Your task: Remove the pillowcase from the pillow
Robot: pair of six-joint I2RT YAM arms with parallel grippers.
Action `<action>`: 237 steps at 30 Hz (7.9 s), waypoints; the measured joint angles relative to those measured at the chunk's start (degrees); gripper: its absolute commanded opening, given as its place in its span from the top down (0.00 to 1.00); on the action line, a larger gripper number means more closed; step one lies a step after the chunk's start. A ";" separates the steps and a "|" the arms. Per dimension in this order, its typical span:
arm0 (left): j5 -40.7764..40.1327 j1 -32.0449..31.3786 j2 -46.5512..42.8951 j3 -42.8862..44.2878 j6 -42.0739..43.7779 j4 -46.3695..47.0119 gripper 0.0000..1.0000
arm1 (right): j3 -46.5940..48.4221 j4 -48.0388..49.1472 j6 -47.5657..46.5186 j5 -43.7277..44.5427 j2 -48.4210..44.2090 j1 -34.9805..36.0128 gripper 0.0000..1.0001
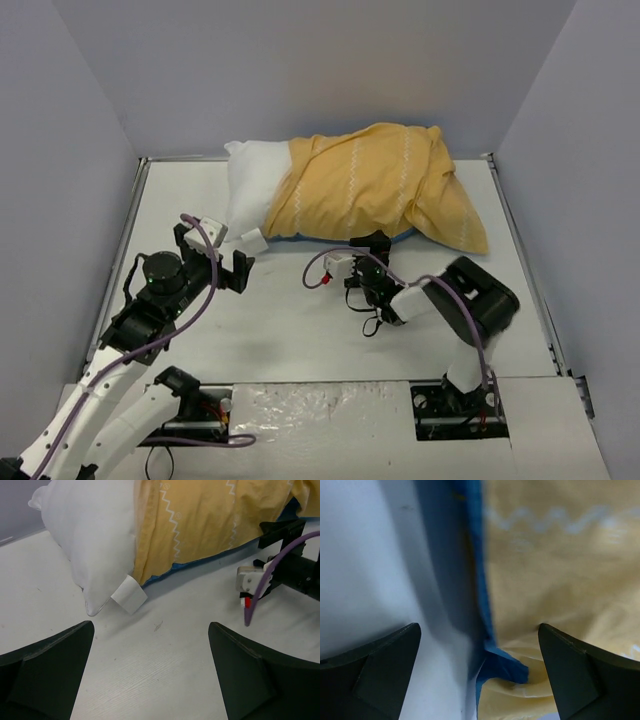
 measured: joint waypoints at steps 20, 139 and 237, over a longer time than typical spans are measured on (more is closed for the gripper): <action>-0.02 -0.39 -0.09 -0.44 0.55 -0.31 0.02 | -0.22 30.53 -16.06 10.12 23.52 -1.73 1.00; 7.54 7.13 1.36 4.04 16.76 -6.29 0.98 | 30.03 -53.92 33.29 -49.35 -30.75 -46.01 1.00; 13.14 17.03 13.77 14.16 5.20 -4.61 0.98 | 42.60 -83.25 6.54 -35.60 -29.62 -24.98 0.33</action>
